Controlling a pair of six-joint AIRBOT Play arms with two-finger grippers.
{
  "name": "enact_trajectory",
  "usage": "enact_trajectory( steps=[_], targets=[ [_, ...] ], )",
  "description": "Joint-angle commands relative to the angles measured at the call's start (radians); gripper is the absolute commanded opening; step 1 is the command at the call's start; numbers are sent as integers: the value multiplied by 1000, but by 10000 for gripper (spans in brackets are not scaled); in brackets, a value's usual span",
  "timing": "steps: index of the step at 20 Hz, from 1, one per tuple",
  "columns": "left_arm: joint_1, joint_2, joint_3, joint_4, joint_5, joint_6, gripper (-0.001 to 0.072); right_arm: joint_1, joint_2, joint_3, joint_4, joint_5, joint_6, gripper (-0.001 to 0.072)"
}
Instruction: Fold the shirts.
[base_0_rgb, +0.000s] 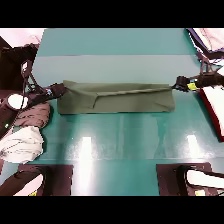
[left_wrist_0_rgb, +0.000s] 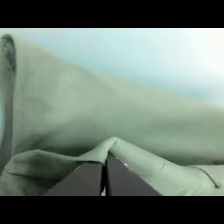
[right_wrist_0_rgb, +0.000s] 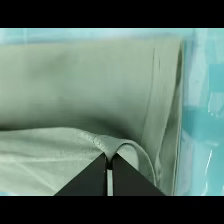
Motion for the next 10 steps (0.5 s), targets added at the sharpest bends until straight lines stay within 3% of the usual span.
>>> enact_trajectory(
  steps=[1,2,3,4,5,10],
  targets=[
    [1,-66,21,3,79,2,67,35,-124,88,2,-8,5,19],
    [1,-85,35,2,77,0,273,40,-149,108,3,-3,6,23],
    [1,-105,55,1,69,0,441,43,-171,130,9,7,5,138],
    [1,-119,71,1,59,0,429,48,-191,153,29,19,5,391],
    [1,-124,86,1,51,0,427,46,-207,182,42,46,5,505],
    [1,-124,226,3,-156,2,425,-62,-217,258,53,256,-31,505]
  ],
)
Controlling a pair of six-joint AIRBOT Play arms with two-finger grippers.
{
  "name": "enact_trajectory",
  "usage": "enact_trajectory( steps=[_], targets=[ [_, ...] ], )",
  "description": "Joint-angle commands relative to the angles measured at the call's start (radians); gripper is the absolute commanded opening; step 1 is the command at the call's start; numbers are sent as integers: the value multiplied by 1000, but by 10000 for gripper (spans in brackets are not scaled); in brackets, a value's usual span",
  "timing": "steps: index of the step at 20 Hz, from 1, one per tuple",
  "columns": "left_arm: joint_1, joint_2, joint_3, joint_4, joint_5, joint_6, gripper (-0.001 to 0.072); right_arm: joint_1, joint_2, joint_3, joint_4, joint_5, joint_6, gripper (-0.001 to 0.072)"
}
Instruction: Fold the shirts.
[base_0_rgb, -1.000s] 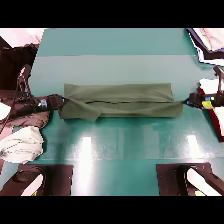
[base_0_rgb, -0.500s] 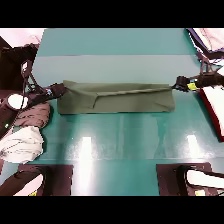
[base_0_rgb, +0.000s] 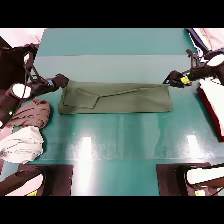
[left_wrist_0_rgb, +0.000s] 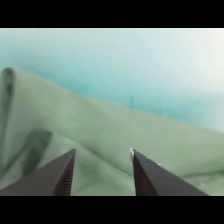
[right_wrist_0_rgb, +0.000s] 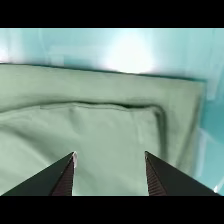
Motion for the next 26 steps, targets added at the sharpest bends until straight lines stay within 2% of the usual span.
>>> enact_trajectory(
  steps=[1,2,3,4,6,13,17,18,19,20,21,26],
  targets=[
    [0,-8,92,0,-166,3,424,-92,-16,26,16,172,-46,505],
    [0,-8,105,-1,-196,10,401,-124,-16,6,16,194,-60,505],
    [0,-8,109,-5,-222,29,183,-153,-16,-24,15,199,-79,506],
    [0,-8,109,-5,-245,49,35,-177,-16,-58,16,200,-100,515],
    [0,-8,109,-5,-285,56,24,-220,-23,-134,45,195,-144,516],
    [0,-8,109,-5,-368,55,25,-246,-173,-196,345,212,-230,516],
    [0,-8,109,-5,-418,54,24,-169,-234,-127,372,206,-231,507],
    [0,-8,109,-5,-436,54,24,-149,-240,-103,372,200,-241,419],
    [0,-8,109,-6,-446,53,24,-131,-241,-80,371,185,-250,294],
    [0,-8,109,-6,-454,42,24,-117,-240,-58,372,178,-262,126],
    [-3,-8,109,-7,-461,27,24,-107,-240,-35,372,177,-276,16],
    [-107,-71,138,-5,-462,19,23,-58,-240,114,382,299,-262,14]
  ],
)
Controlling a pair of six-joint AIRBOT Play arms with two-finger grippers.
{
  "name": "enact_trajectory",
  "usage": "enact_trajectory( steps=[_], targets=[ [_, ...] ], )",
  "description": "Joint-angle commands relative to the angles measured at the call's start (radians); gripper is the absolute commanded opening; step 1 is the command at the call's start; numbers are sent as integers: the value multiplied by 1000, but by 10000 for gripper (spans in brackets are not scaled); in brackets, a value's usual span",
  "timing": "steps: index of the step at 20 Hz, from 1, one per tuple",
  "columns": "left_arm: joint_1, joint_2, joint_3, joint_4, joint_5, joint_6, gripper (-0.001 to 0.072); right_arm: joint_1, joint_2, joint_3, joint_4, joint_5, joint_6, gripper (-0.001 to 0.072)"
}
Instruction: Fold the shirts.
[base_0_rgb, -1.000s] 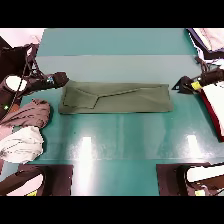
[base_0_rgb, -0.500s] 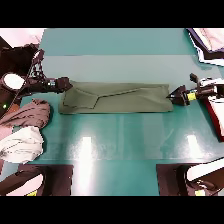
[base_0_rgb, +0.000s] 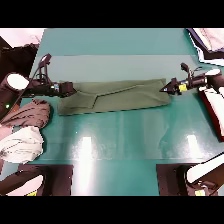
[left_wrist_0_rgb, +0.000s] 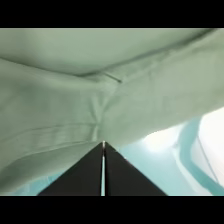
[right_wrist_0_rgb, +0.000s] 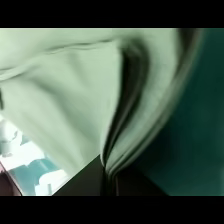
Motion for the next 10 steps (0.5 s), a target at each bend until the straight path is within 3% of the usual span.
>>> enact_trajectory(
  steps=[1,6,10],
  targets=[
    [-82,-77,48,0,-10,-9,23,48,0,122,17,99,35,14],
    [-230,-370,332,1,-10,-10,23,174,100,315,16,80,128,13],
    [-284,-609,568,1,-11,-65,23,281,138,480,16,71,202,12]
  ],
)
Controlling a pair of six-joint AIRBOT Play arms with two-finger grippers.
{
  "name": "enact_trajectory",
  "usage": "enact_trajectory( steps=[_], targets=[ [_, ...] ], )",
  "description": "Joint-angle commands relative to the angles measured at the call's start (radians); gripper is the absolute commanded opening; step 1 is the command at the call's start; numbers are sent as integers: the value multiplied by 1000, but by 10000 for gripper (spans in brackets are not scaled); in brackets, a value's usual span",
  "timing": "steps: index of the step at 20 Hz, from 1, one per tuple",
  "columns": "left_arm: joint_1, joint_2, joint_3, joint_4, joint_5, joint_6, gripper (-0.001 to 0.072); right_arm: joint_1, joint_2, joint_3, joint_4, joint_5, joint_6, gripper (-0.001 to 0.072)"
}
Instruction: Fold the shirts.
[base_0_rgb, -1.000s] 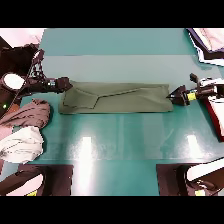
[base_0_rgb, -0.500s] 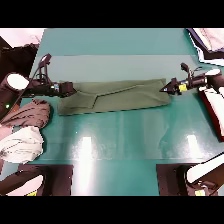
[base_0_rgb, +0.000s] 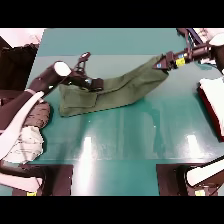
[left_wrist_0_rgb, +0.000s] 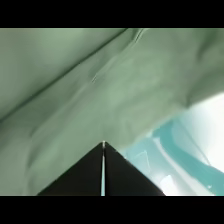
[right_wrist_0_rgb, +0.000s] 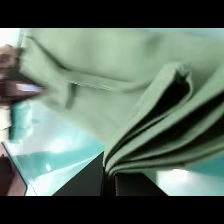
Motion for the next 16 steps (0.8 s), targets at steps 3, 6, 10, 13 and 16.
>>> enact_trajectory(
  steps=[3,6,10,13,16],
  targets=[
    [-58,-269,248,2,-2,-74,23,159,27,186,0,-12,91,12],
    [-56,-325,265,13,-1,-104,23,233,27,180,0,-19,101,12],
    [-56,-333,266,39,8,-103,23,299,27,162,-1,-38,100,12],
    [-54,-325,333,101,-77,-103,23,332,27,182,0,-72,100,12],
    [-47,-264,435,315,-158,-104,23,361,26,181,-1,-113,96,12]
  ],
)
